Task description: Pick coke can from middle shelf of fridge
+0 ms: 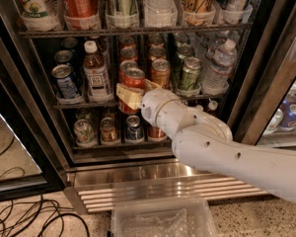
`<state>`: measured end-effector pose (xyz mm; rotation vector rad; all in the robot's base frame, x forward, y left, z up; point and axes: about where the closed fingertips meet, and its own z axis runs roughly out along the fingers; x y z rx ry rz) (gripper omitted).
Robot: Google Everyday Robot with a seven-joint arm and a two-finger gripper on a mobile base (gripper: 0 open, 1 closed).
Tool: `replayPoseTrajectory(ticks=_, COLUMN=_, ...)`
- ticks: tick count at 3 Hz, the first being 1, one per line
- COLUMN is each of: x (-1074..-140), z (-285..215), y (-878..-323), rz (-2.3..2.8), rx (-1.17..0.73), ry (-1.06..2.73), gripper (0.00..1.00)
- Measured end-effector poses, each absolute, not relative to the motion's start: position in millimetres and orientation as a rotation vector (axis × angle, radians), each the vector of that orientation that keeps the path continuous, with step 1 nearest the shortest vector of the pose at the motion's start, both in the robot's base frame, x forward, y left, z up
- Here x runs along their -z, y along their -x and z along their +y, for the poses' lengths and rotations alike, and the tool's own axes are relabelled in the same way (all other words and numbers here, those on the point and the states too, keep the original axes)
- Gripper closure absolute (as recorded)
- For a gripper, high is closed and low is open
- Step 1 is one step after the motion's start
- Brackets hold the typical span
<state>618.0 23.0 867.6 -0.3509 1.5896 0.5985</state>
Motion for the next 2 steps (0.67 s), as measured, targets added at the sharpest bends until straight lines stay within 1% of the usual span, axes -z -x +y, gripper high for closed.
replayPoseTrajectory(ticks=1, x=-863.0, z=30.5, y=-612.6, rz=1.582, rx=-0.739, ry=0.311, gripper=1.0)
replayPoseTrajectory(ticks=2, x=-864.3, z=37.6, y=-606.5, rz=1.578, rx=-0.779, ry=0.327, gripper=1.0)
